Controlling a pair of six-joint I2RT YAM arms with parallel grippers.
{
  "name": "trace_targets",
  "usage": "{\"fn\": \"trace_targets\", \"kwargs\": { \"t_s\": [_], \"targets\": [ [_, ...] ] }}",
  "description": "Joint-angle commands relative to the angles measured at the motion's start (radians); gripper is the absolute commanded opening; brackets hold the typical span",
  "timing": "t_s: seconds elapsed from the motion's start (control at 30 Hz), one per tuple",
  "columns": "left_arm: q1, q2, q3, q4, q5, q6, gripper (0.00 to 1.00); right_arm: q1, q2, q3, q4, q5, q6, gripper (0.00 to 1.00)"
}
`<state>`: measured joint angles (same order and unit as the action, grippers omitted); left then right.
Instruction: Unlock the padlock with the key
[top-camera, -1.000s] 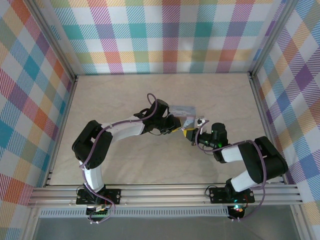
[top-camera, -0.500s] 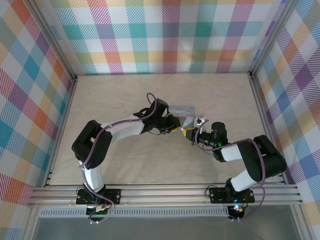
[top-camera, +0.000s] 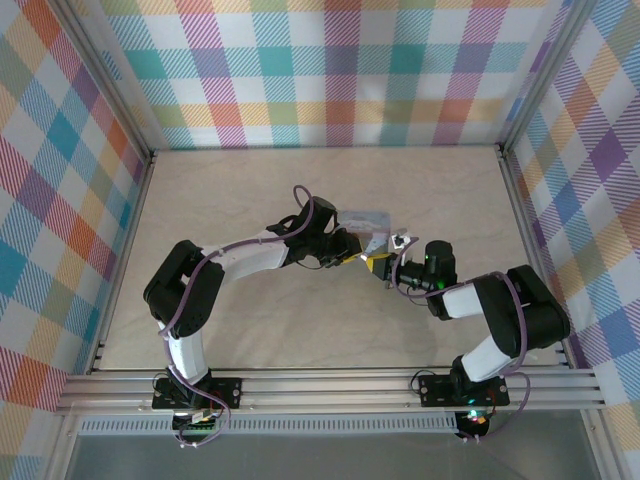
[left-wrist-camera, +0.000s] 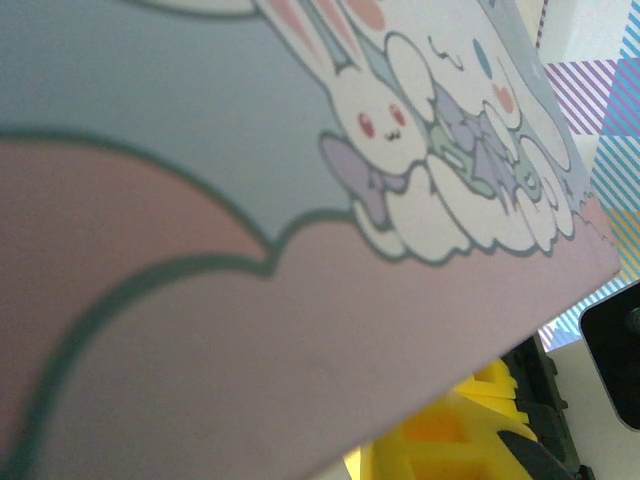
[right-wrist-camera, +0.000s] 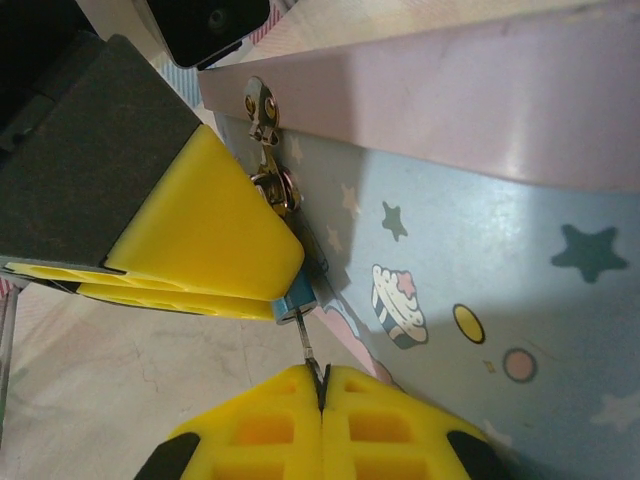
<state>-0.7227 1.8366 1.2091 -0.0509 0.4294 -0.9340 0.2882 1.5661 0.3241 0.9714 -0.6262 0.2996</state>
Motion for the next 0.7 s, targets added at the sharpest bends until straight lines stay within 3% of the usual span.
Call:
{"fn": "trace_targets", "kwargs": {
  "t_s": [0.0, 0.4, 0.67],
  "targets": [
    [-0.011, -0.043, 0.045, 0.024, 0.086, 0.023, 0.05, -0.001, 0.013, 0.055, 0.045, -0.069, -0.001, 0.02],
    [-0.012, -0.040, 0.054, 0.022, 0.086, 0.024, 0.05, 0.057, 0.132, 0.072, 0.141, -0.049, 0.043, 0.02],
    [-0.012, -0.035, 0.056, 0.013, 0.088, 0.030, 0.05, 0.051, 0.103, 0.087, 0.106, 0.001, 0.024, 0.01]
  ]
}}
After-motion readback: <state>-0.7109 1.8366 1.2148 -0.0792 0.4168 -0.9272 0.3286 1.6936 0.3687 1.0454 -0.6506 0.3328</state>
